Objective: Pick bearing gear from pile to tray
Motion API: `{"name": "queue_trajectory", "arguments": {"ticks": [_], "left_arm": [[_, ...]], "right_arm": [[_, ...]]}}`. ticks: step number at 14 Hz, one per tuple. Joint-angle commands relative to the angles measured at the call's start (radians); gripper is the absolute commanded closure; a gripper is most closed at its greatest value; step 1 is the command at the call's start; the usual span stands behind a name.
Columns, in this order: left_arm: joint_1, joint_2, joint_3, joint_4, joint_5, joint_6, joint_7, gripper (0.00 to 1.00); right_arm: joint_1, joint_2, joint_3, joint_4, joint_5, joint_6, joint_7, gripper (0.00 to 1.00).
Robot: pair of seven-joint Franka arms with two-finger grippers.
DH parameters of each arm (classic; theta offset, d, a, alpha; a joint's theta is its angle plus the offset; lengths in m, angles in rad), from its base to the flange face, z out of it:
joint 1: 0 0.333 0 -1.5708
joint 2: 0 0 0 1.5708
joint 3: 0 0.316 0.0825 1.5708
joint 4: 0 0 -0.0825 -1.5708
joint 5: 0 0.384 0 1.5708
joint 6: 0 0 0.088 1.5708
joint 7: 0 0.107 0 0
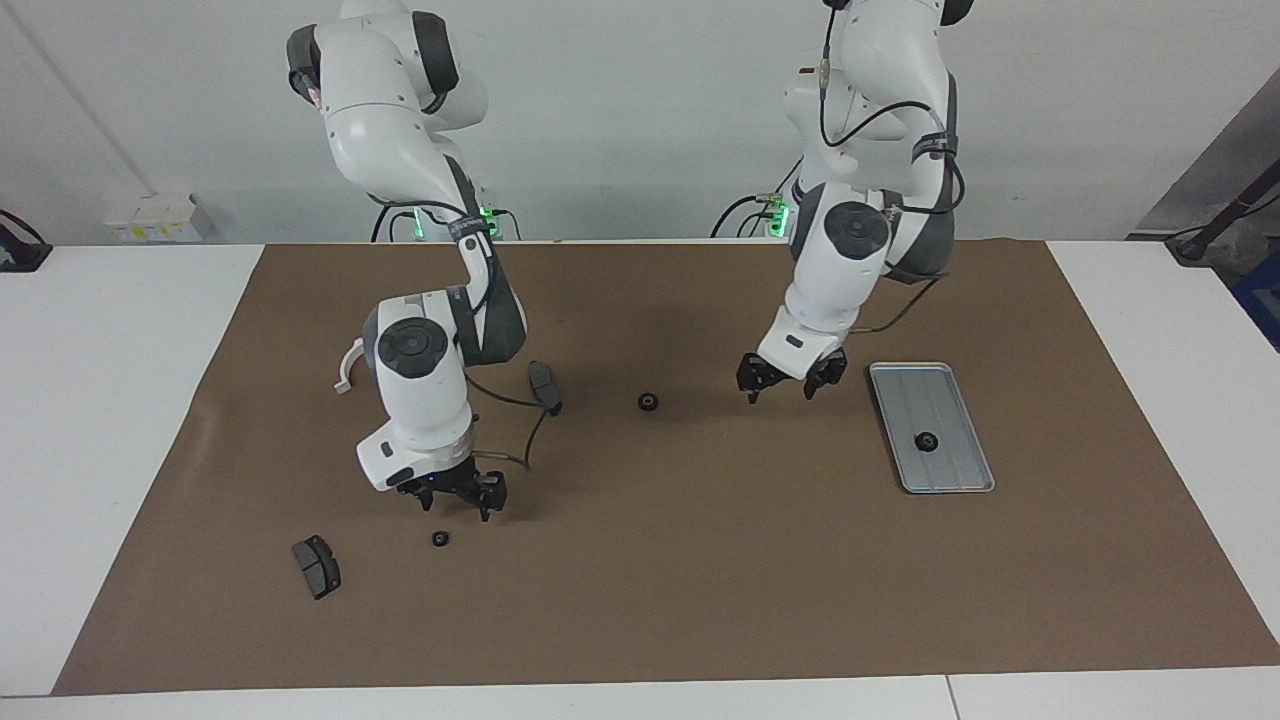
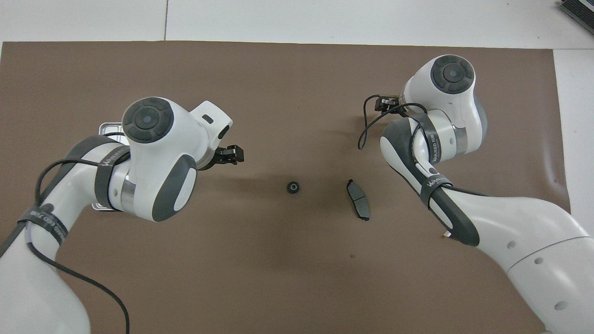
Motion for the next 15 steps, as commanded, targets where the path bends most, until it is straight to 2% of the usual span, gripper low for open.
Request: {"name": "queue_trajectory", "arguments": {"ticks": [1, 5, 7, 9, 12, 15], "left_arm": [[-0.1, 0.035, 0.016, 0.011, 0.009, 0.051, -0.153, 0.03], [-0.208, 0.111, 0.016, 0.084, 0.009, 0.088, -0.307, 0.04], [-0.226, 0.116, 0.015, 0.09, 0.009, 0.089, -0.313, 0.06], [-0.232, 0.145, 0.015, 0.098, 0.013, 0.1, -0.311, 0.08], [-0.251, 0.248, 0.016, 0.198, 0.035, 0.08, -0.313, 0.09], [-0.254, 0.26, 0.015, 0.198, 0.039, 0.088, -0.311, 0.11]], "right_arm": [[-0.024, 0.072, 0.014, 0.116, -0.02, -0.048, -0.023, 0.18], [-0.053, 0.081, 0.017, 0.116, -0.001, -0.035, -0.024, 0.28], [-0.054, 0.08, 0.017, 0.114, 0.023, -0.034, -0.024, 0.31], [-0.058, 0.08, 0.017, 0.11, 0.066, -0.019, -0.024, 0.39], [-0.058, 0.08, 0.017, 0.096, 0.078, -0.009, -0.024, 0.41], [-0.058, 0.077, 0.016, 0.079, 0.075, 0.003, -0.024, 0.45]]}}
